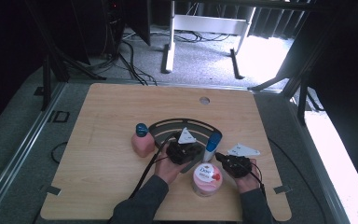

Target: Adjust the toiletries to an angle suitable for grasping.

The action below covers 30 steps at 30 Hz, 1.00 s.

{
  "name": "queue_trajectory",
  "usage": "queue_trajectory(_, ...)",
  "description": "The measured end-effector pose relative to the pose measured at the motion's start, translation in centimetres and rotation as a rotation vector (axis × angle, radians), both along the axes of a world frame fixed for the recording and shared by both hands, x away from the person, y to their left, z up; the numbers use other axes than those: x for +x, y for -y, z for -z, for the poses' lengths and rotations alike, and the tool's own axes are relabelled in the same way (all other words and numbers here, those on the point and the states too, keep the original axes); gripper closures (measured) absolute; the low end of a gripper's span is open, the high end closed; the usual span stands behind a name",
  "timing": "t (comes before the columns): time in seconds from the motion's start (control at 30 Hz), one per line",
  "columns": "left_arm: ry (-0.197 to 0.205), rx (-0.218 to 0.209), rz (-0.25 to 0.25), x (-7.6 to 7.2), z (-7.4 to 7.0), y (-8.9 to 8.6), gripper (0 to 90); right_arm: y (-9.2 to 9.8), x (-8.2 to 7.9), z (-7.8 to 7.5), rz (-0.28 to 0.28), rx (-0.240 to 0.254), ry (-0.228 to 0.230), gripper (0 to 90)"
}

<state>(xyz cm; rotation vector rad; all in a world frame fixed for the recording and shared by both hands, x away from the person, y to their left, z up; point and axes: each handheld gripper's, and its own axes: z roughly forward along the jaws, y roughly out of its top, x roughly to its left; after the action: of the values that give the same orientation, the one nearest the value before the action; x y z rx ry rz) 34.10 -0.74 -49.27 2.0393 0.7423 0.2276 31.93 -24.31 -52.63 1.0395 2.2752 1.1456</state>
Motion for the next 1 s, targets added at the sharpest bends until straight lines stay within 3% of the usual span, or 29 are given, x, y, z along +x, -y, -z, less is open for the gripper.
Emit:
queue_trajectory(0.2,0.0,0.002,-0.002,0.5,-0.1,0.8,84.5,0.1,-0.3,-0.3,-0.025,0.006,0.006,90.0)
queue_trajectory(0.53,-0.039,-0.013,-0.011,1.9,0.1,1.2,85.0,0.3,-0.8,-0.6,-0.106,0.024,0.018,89.9)
queue_trajectory(0.77,-0.042,-0.015,-0.015,2.1,0.1,0.9,85.0,0.0,-1.1,-0.7,-0.163,0.036,0.027,89.2)
queue_trajectory(1.0,-0.042,-0.029,-0.007,2.2,0.1,0.6,83.4,-0.1,-1.1,-0.7,-0.186,0.038,0.036,88.9)
